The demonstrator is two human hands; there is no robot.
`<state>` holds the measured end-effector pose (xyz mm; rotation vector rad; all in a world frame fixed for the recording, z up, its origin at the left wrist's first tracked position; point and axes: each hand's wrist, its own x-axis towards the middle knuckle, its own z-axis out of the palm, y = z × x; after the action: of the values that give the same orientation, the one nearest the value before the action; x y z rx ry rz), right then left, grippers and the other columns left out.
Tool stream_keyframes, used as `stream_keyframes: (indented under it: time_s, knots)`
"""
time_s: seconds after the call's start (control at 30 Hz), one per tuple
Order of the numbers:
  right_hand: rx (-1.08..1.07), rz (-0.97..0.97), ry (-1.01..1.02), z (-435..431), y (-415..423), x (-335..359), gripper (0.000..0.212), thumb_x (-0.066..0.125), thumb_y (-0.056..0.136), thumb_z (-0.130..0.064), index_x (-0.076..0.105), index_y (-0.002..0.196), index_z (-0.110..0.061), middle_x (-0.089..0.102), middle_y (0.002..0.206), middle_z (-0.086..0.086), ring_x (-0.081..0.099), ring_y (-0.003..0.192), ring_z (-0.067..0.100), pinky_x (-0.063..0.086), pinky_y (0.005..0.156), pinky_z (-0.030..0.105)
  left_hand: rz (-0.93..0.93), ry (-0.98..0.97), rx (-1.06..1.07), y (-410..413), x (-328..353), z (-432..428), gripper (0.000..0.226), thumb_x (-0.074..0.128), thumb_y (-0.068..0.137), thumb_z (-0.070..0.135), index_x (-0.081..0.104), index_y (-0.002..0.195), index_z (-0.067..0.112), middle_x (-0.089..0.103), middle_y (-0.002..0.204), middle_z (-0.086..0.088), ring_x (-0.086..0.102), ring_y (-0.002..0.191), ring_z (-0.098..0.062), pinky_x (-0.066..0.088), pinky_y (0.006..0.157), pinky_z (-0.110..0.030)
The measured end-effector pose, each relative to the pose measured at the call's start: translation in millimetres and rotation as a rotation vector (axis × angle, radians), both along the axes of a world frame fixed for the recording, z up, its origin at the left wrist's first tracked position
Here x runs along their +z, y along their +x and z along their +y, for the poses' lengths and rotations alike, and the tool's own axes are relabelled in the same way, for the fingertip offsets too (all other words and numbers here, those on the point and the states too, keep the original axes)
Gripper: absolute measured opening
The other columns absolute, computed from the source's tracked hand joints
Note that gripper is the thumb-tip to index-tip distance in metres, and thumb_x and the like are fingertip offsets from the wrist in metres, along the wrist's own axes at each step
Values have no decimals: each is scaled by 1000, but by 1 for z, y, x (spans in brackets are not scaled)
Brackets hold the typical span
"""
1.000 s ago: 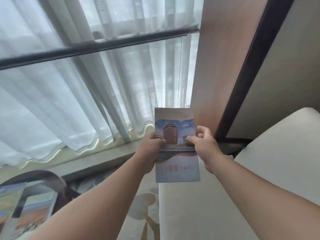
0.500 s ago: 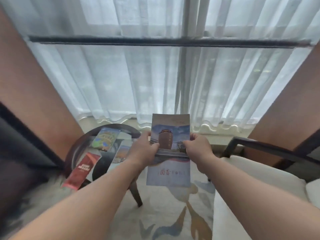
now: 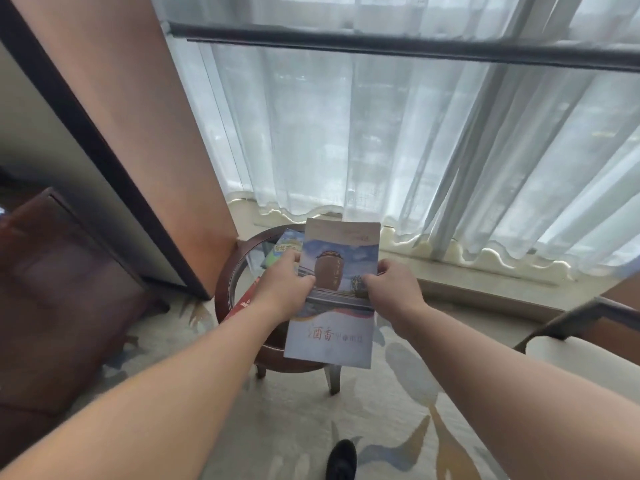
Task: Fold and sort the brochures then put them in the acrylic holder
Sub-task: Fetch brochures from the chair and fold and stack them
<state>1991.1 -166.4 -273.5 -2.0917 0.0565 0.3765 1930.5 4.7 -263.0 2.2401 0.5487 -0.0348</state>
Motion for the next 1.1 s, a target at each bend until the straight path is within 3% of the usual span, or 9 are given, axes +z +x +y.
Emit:
stream_keyframes:
  time_s: [0.1,0.3,0.47,0.57,0.7,0.87,1.1]
  knots:
    - [6,9,-39,16,29,-18,11,54,79,-14,64,84,-11,68,82,5,66,82,29,55,75,44,33,12,-5,27,-16,17,24,57,90,26,54,113,28,64,87,2,62,83,-22,47,69,-33]
    - [15,72,-135,48,76,-61,7,54,83,-20,56,90,-20,65,91,1,63,83,23,55,79,45,151,30,-21,80,-55,50,36,58,90,28,50,125,27,64,97,-6,62,89,-26,51,78,-37]
    - [9,166,-221,61,93,-95,39,53,85,-17,45,122,-25,64,103,1,63,87,22,55,76,43,261,56,-87,106,-97,64,42,55,93,29,43,133,25,66,100,-7,60,90,-26,45,71,-34]
    - [-18,219,-238,68,92,-117,49,53,84,-14,42,131,-24,64,110,5,62,90,25,52,72,40,312,109,-142,113,-126,69,36,53,93,28,42,126,24,66,99,-7,60,85,-28,48,69,-36]
    - [-46,302,-304,79,83,-148,44,55,84,-14,47,127,-19,61,119,7,56,90,24,44,68,32,402,180,-286,122,-168,74,27,51,94,27,42,117,19,63,95,-4,56,80,-25,48,67,-36]
    - [-122,352,-374,87,94,-178,48,57,86,-17,45,132,-17,57,125,8,59,101,26,51,80,35,423,173,-422,148,-205,75,25,54,93,28,44,112,15,60,109,-8,60,95,-31,52,78,-43]
    - [-117,381,-462,91,128,-224,53,58,88,-22,41,137,-15,47,128,11,55,105,29,51,86,40,386,183,-438,184,-252,74,27,56,91,27,44,112,14,50,108,-9,58,93,-35,50,76,-44]
